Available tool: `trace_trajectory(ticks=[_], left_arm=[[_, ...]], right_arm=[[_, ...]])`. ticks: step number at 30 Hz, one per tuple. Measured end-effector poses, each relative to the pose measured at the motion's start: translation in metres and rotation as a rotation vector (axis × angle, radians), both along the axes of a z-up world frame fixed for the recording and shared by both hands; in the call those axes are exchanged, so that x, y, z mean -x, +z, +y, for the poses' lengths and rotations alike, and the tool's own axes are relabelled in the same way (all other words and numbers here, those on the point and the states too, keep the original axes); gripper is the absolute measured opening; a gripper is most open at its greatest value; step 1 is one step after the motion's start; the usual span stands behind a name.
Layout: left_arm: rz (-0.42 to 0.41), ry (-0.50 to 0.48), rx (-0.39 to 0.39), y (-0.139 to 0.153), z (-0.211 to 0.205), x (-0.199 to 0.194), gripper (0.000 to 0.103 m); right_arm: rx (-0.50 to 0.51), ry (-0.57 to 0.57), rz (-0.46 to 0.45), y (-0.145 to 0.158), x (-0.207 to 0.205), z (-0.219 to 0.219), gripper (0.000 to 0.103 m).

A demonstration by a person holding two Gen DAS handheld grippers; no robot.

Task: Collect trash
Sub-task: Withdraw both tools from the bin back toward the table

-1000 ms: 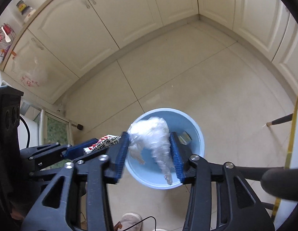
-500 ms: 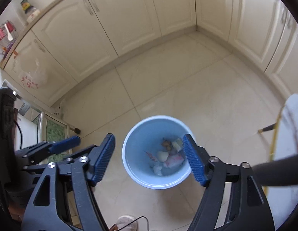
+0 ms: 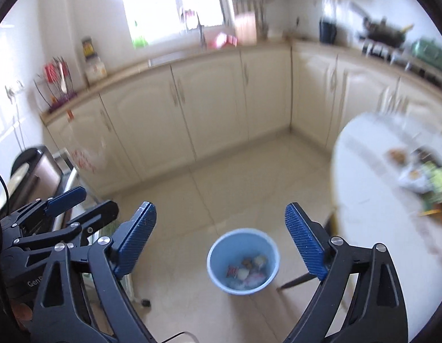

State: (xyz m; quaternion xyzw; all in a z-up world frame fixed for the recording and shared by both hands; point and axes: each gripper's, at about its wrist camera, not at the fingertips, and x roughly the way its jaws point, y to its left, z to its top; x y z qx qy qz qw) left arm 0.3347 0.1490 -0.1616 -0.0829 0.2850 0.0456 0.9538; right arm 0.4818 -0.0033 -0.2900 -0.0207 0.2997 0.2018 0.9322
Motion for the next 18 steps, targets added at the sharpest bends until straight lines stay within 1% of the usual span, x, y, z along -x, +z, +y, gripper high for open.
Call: trace_trajectory(ticks=[2, 4, 6, 7, 8, 10, 11, 15, 16, 18], left_arm=[[-0.057, 0.013, -0.015, 0.024, -0.012, 0.032, 0.072], [-0.128, 0.008, -0.031, 0.047, -0.035, 0.064, 0.086], [-0.185, -0.014, -0.030, 0.057, -0.063, 0.091, 0.091], [-0.209, -0.023, -0.033, 0.054, -0.077, 0.107, 0.092], [-0.233, -0.030, -0.041, 0.059, -0.090, 0.121, 0.093], [-0.287, -0.043, -0.054, 0.069, -0.102, 0.150, 0.100], [-0.309, -0.047, -0.061, 0.069, -0.109, 0.165, 0.102], [-0.396, -0.056, -0.115, 0.052, -0.152, 0.201, 0.102], [-0.417, -0.068, -0.120, 0.045, -0.160, 0.213, 0.102], [-0.448, -0.090, -0.118, 0.043, -0.173, 0.235, 0.102]], right_arm=[[-0.012, -0.018, -0.071, 0.028, 0.030, -0.015, 0.095], [-0.007, -0.049, -0.141, 0.057, 0.060, -0.032, 0.099], [0.001, -0.083, -0.211, 0.083, 0.089, -0.045, 0.103], [0.004, -0.096, -0.233, 0.094, 0.103, -0.051, 0.103], [-0.001, -0.104, -0.255, 0.104, 0.115, -0.058, 0.103], [-0.003, -0.134, -0.290, 0.122, 0.138, -0.073, 0.103], [-0.005, -0.148, -0.308, 0.130, 0.149, -0.079, 0.103], [-0.025, -0.206, -0.361, 0.158, 0.188, -0.106, 0.103], [-0.024, -0.223, -0.374, 0.164, 0.195, -0.111, 0.103], [-0.025, -0.252, -0.405, 0.174, 0.212, -0.128, 0.103]])
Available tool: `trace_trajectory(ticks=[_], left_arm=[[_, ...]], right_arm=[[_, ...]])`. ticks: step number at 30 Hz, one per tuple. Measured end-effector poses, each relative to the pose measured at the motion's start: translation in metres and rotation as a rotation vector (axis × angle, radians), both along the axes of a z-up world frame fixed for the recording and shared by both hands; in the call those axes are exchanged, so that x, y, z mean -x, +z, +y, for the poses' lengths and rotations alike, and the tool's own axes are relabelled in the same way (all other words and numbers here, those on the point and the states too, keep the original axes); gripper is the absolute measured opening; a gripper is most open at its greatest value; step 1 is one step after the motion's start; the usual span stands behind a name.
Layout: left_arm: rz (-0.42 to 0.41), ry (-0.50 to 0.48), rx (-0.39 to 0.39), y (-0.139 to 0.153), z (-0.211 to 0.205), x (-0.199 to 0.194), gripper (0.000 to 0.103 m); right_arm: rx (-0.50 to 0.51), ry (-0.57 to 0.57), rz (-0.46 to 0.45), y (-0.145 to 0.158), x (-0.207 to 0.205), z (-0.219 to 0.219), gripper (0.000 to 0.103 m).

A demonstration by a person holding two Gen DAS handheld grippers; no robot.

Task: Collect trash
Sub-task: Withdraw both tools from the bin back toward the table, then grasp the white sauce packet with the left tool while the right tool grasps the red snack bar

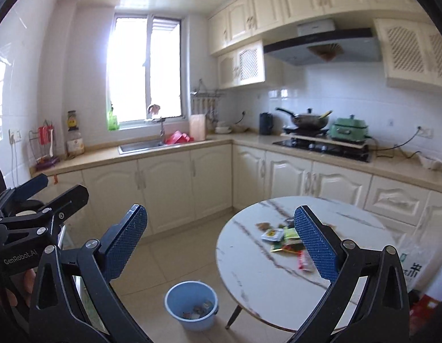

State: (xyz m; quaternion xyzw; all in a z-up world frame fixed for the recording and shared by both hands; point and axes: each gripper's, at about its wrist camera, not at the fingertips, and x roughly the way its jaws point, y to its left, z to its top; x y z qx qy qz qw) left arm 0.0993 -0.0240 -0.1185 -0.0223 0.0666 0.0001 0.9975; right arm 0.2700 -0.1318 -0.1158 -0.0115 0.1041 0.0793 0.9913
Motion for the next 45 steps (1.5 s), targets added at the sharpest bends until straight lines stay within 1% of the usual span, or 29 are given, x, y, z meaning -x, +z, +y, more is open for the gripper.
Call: trace_trajectory(ticks=[1, 3, 4, 9, 10, 13, 18, 21, 23, 25, 28, 29, 33, 36, 40, 42, 44, 45], left_arm=[[-0.014, -0.008, 0.002, -0.011, -0.002, 0.001, 0.102], [-0.038, -0.024, 0.006, -0.018, -0.008, 0.017, 0.102], [-0.049, -0.035, 0.001, -0.024, -0.003, 0.022, 0.102], [-0.068, -0.058, -0.019, -0.035, -0.010, 0.041, 0.102], [-0.070, -0.061, -0.022, -0.032, -0.005, 0.036, 0.102], [-0.066, -0.075, -0.032, -0.035, -0.008, 0.033, 0.102], [-0.051, -0.096, -0.034, -0.021, -0.005, 0.003, 0.102], [-0.032, -0.106, -0.044, -0.009, -0.006, -0.025, 0.102], [-0.006, -0.113, -0.054, -0.002, -0.010, -0.050, 0.102], [0.036, -0.126, -0.060, -0.003, -0.014, -0.075, 0.102], [0.111, -0.149, -0.069, -0.005, -0.029, -0.115, 0.102], [0.140, -0.161, -0.072, -0.011, -0.033, -0.129, 0.102], [0.253, -0.184, -0.087, -0.019, -0.051, -0.193, 0.102], [0.331, -0.192, -0.092, -0.028, -0.061, -0.240, 0.102], [0.427, -0.196, -0.102, -0.036, -0.072, -0.299, 0.102], [0.465, -0.204, -0.107, -0.043, -0.075, -0.323, 0.102], [0.499, -0.205, -0.113, -0.048, -0.075, -0.346, 0.102], [0.504, -0.208, -0.117, -0.055, -0.077, -0.349, 0.102]], right_arm=[[0.001, -0.018, -0.012, 0.005, 0.008, -0.008, 0.103], [-0.002, -0.042, -0.036, 0.012, 0.022, -0.020, 0.103], [-0.005, -0.053, -0.044, 0.014, 0.026, -0.025, 0.103], [-0.015, -0.099, -0.075, 0.023, 0.040, -0.045, 0.103], [-0.020, -0.106, -0.081, 0.025, 0.042, -0.048, 0.103], [-0.029, -0.124, -0.088, 0.025, 0.044, -0.063, 0.103], [-0.032, -0.162, -0.085, 0.022, 0.037, -0.079, 0.103], [-0.036, -0.180, -0.076, 0.018, 0.028, -0.092, 0.103], [-0.042, -0.188, -0.063, 0.014, 0.019, -0.102, 0.103], [-0.047, -0.212, -0.044, 0.008, 0.007, -0.115, 0.103], [-0.055, -0.256, -0.002, -0.006, -0.014, -0.137, 0.103], [-0.051, -0.271, 0.017, -0.012, -0.023, -0.144, 0.103], [-0.056, -0.301, 0.122, -0.043, -0.064, -0.171, 0.103], [-0.061, -0.286, 0.236, -0.077, -0.103, -0.183, 0.103], [-0.046, -0.242, 0.428, -0.134, -0.161, -0.185, 0.103], [-0.054, -0.215, 0.512, -0.162, -0.190, -0.184, 0.103], [-0.054, -0.188, 0.572, -0.181, -0.212, -0.182, 0.101], [-0.046, -0.182, 0.599, -0.189, -0.222, -0.180, 0.101]])
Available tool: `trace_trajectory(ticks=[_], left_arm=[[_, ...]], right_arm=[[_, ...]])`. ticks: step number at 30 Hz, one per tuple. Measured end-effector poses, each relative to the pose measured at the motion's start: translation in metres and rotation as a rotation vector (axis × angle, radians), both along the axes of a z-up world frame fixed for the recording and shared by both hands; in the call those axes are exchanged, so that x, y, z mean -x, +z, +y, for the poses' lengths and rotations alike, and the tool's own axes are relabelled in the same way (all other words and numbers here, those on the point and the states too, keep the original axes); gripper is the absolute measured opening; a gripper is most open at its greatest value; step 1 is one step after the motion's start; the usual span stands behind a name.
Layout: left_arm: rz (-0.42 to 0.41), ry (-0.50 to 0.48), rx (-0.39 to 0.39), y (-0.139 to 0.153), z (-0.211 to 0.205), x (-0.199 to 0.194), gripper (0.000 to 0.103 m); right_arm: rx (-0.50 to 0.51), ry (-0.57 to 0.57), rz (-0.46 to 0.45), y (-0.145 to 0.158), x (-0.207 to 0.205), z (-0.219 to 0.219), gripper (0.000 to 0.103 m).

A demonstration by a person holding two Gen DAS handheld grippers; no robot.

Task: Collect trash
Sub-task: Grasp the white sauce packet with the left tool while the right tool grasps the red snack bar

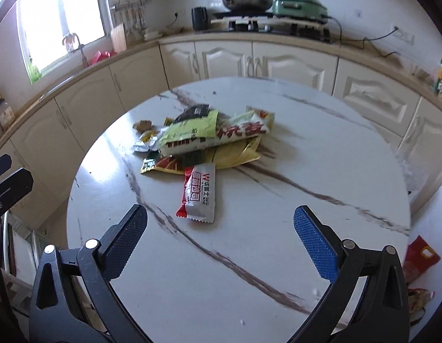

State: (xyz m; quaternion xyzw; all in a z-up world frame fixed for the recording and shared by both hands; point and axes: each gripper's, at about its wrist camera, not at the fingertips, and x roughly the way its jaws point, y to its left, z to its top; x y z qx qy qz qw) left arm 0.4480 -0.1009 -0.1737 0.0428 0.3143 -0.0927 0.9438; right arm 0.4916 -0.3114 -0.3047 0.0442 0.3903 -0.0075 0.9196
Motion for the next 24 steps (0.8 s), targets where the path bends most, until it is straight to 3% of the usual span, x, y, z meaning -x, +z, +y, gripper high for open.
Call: trace_trajectory(ticks=[3, 5, 7, 10, 12, 14, 17, 24], left_arm=[[0.034, -0.007, 0.008, -0.007, 0.000, -0.031, 0.102], [0.057, -0.005, 0.006, -0.013, -0.001, -0.053, 0.102], [0.065, -0.009, -0.003, -0.017, -0.003, -0.073, 0.102], [0.090, -0.021, 0.011, -0.025, -0.004, -0.101, 0.102], [0.098, -0.038, -0.004, -0.030, -0.009, -0.118, 0.102], [0.107, -0.043, -0.017, -0.039, -0.015, -0.131, 0.102], [0.139, -0.065, -0.005, -0.048, -0.023, -0.159, 0.102], [0.176, -0.087, -0.068, -0.068, -0.051, -0.206, 0.102]], right_arm=[[0.021, 0.031, 0.041, -0.013, -0.023, 0.007, 0.094], [0.039, 0.050, 0.074, -0.019, -0.034, 0.009, 0.073], [0.047, 0.064, 0.100, -0.023, -0.042, 0.007, 0.058], [0.075, 0.091, 0.105, -0.025, -0.045, 0.006, 0.057], [0.093, 0.118, 0.099, -0.024, -0.045, 0.005, 0.049], [0.089, 0.127, 0.094, -0.023, -0.043, -0.002, 0.024], [0.053, 0.122, 0.078, -0.021, -0.042, -0.017, 0.020], [0.006, 0.100, 0.039, -0.014, -0.036, -0.039, 0.019]])
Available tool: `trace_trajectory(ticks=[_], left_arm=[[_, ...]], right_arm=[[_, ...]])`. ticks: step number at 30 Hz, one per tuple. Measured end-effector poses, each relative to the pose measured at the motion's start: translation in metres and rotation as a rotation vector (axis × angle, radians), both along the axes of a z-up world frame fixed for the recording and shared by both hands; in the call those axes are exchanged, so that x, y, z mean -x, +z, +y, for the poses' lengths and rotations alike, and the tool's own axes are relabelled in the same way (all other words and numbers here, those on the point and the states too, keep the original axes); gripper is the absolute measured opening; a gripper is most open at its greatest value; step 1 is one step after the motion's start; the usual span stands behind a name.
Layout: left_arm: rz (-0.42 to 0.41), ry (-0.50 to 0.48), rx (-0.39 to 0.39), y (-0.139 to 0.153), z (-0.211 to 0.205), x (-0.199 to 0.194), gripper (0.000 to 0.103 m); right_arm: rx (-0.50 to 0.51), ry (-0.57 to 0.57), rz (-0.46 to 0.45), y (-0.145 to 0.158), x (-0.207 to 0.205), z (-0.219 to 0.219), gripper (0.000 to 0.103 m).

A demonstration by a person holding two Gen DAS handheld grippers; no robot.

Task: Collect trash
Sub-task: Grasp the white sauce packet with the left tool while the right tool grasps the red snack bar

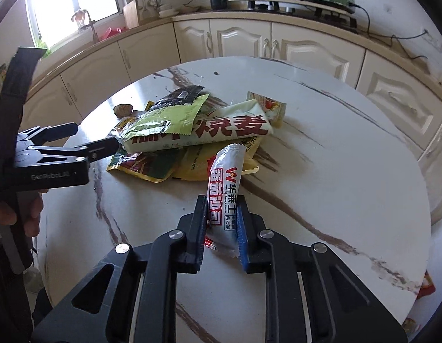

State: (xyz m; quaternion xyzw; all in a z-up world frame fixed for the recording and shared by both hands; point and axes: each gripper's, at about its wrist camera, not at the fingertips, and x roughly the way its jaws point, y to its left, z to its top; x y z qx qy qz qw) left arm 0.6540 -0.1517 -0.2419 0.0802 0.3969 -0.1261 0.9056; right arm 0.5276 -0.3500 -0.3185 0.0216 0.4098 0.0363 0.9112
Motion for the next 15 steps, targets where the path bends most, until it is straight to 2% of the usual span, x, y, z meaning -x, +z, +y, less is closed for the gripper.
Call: trace_trajectory(ticks=[4, 7, 8, 9, 11, 13, 15], left_arm=[[0.011, -0.008, -0.034, -0.012, -0.012, -0.022, 0.102], [0.034, -0.020, 0.011, -0.016, -0.011, -0.035, 0.098], [0.048, -0.027, 0.042, -0.018, -0.008, -0.039, 0.092], [0.068, -0.045, 0.096, -0.020, -0.005, -0.042, 0.078], [0.059, -0.056, 0.092, -0.020, -0.004, -0.043, 0.070], [0.057, -0.084, 0.108, -0.021, -0.003, -0.042, 0.049], [0.052, -0.084, 0.082, -0.024, -0.006, -0.042, 0.049]], right_arm=[[-0.021, -0.002, -0.015, 0.004, 0.003, -0.005, 0.019], [-0.031, 0.000, -0.026, 0.007, 0.004, -0.006, 0.019], [-0.035, 0.000, -0.030, 0.007, 0.005, -0.006, 0.019], [-0.042, 0.001, -0.033, 0.008, 0.004, -0.006, 0.019], [-0.042, 0.003, -0.031, 0.007, 0.003, -0.005, 0.019], [-0.051, 0.004, -0.026, 0.005, 0.002, -0.005, 0.019], [-0.054, -0.001, -0.023, 0.003, 0.002, -0.004, 0.019]])
